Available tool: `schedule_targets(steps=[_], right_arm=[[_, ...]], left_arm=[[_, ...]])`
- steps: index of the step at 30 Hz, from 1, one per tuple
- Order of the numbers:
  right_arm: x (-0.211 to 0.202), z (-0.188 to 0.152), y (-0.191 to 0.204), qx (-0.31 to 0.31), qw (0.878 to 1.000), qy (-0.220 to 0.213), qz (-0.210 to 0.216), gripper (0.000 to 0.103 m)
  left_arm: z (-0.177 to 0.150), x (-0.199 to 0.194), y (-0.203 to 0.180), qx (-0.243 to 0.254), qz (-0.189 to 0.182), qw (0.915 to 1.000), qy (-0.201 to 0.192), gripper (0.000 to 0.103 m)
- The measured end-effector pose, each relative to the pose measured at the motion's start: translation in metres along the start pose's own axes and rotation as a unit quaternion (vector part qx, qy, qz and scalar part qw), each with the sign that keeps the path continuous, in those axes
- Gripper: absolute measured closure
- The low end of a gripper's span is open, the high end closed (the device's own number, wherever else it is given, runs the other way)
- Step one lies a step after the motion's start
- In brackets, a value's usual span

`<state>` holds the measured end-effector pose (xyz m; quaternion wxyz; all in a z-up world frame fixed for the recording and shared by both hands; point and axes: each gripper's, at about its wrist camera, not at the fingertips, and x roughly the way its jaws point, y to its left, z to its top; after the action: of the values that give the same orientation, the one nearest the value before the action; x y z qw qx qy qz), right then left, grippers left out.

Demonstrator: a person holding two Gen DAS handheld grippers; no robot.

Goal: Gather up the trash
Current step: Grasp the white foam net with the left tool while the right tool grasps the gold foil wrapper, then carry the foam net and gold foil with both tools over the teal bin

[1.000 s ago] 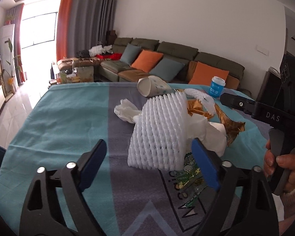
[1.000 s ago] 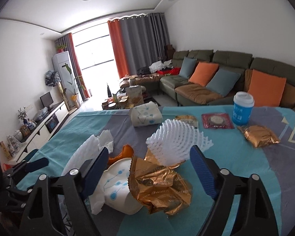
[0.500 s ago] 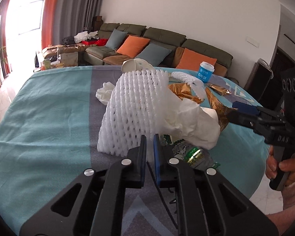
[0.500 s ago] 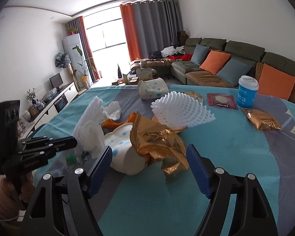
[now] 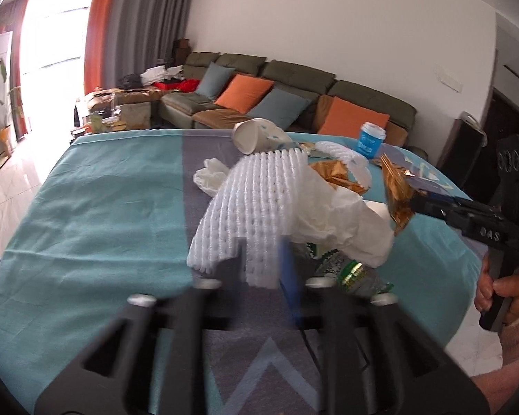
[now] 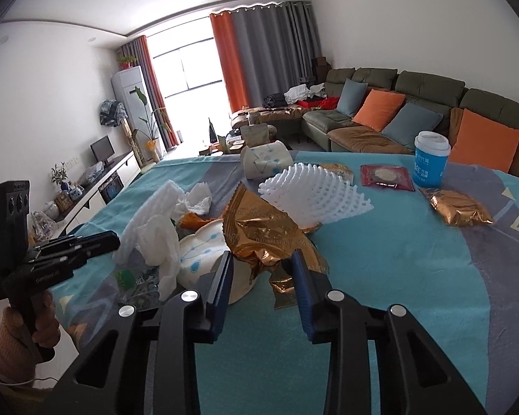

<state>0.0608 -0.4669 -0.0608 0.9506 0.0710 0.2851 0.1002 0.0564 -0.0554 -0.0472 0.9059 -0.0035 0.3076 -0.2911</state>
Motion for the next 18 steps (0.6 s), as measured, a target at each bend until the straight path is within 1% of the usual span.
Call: schedule_targets(steps=[1, 2, 5, 6, 7, 8, 9, 10, 14, 18], right_arm=[[-0.002, 0.002, 0.0, 0.001, 1.0, -0.003, 0.0, 0.071], [-0.003, 0.002, -0.001, 0.002, 1.0, -0.005, 0.001, 0.071], [-0.006, 0.006, -0.001, 0.003, 1.0, -0.012, 0.004, 0.071], [-0.006, 0.007, 0.0, 0.002, 1.0, -0.013, 0.005, 0.071], [-0.007, 0.008, 0.0, 0.001, 1.0, -0.015, 0.007, 0.071], [-0.008, 0.009, 0.001, 0.0, 1.0, -0.016, 0.008, 0.071], [-0.008, 0.011, 0.003, -0.001, 1.0, -0.018, 0.011, 0.071], [-0.009, 0.011, 0.003, -0.001, 1.0, -0.019, 0.014, 0.071], [-0.01, 0.017, 0.012, -0.006, 0.999, -0.027, 0.032, 0.071], [-0.01, 0.028, 0.031, -0.023, 0.997, -0.04, 0.062, 0.071]], left_arm=[[0.0, -0.001, 0.0, 0.002, -0.002, 1.0, -0.001, 0.058], [0.001, 0.0, -0.002, 0.009, 0.003, 1.0, -0.001, 0.056], [-0.001, 0.009, -0.003, 0.018, 0.023, 0.9995, 0.013, 0.056], [-0.002, 0.012, -0.003, 0.019, 0.032, 0.9991, 0.02, 0.059], [-0.003, 0.016, -0.002, 0.018, 0.037, 0.9988, 0.027, 0.07], [-0.004, 0.019, 0.0, 0.016, 0.035, 0.9987, 0.034, 0.076], [-0.005, 0.022, 0.001, 0.013, 0.034, 0.9986, 0.038, 0.086], [-0.005, 0.023, 0.003, 0.008, 0.036, 0.9986, 0.039, 0.09], [-0.006, 0.016, 0.01, -0.001, 0.04, 0.9988, 0.027, 0.091], [-0.004, -0.004, 0.018, -0.009, 0.049, 0.9988, 0.006, 0.091]])
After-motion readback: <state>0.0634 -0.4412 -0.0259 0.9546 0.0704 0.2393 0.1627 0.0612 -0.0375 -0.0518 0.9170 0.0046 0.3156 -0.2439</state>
